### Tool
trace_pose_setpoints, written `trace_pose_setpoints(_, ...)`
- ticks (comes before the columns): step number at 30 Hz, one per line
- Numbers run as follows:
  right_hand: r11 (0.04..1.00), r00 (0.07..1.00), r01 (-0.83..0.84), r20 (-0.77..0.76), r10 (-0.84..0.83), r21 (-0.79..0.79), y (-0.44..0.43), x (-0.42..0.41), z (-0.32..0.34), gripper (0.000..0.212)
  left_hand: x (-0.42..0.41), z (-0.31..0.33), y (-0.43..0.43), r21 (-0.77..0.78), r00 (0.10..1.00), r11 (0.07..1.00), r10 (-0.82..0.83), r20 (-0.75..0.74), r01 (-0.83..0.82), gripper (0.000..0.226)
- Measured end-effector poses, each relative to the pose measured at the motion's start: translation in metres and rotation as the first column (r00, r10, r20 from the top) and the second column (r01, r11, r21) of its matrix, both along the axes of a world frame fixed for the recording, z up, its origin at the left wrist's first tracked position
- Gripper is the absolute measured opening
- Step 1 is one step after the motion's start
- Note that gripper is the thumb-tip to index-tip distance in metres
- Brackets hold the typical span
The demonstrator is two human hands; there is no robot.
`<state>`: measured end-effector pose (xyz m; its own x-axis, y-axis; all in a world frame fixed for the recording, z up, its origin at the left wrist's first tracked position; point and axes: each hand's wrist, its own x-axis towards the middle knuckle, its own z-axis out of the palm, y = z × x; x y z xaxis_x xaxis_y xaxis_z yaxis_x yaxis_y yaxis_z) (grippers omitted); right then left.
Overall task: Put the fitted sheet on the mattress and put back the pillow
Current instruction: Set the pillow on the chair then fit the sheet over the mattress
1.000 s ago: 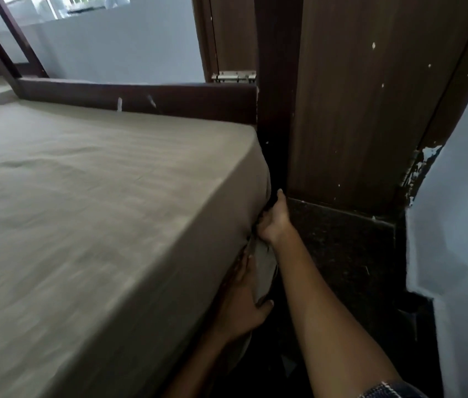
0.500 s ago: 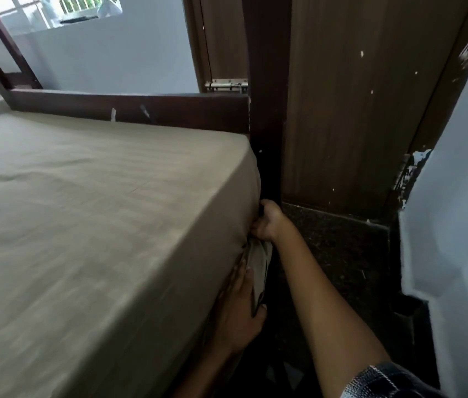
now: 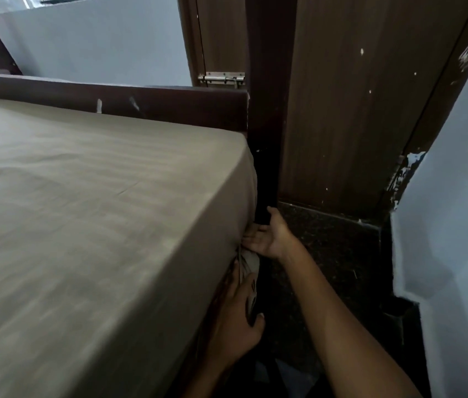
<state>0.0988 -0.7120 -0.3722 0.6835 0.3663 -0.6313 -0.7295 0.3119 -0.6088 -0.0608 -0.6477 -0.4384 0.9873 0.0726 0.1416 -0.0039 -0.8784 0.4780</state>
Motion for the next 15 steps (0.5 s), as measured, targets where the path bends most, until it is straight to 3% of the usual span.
trace_pose_setpoints(3, 0.996, 0.999, 0.045, -0.018, -0.044, 0.071, 0.016, 0.001, -0.010, 0.069, -0.003, 0.000, 0.001, -0.028, 0.999, 1.000, -0.007, 0.033, 0.007, 0.088)
trace_pose_setpoints(8, 0.991, 0.998, 0.056, 0.008, -0.058, 0.120, 0.030, 0.003, -0.014, 0.073, 0.000, -0.002, 0.002, 0.078, 0.999, 0.996, -0.043, -0.006, 0.043, 0.088)
trace_pose_setpoints(10, 0.997, 0.998, 0.039, 0.046, -0.043, 0.073, 0.030, 0.004, -0.011, 0.065, 0.000, -0.003, 0.002, 0.081, 0.999, 0.996, -0.042, -0.012, 0.043, 0.090)
trace_pose_setpoints(13, 0.968, 0.984, 0.062, 0.179, -0.018, -0.244, 0.034, 0.002, -0.008, 0.050, 0.002, -0.003, 0.003, 0.076, 0.999, 0.996, -0.054, 0.001, 0.054, 0.090)
trace_pose_setpoints(15, 0.824, 0.937, 0.165, 0.348, 0.042, -0.543, 0.033, -0.004, -0.008, 0.046, 0.002, -0.005, 0.003, 0.075, 0.998, 0.995, -0.062, -0.002, 0.062, 0.090)
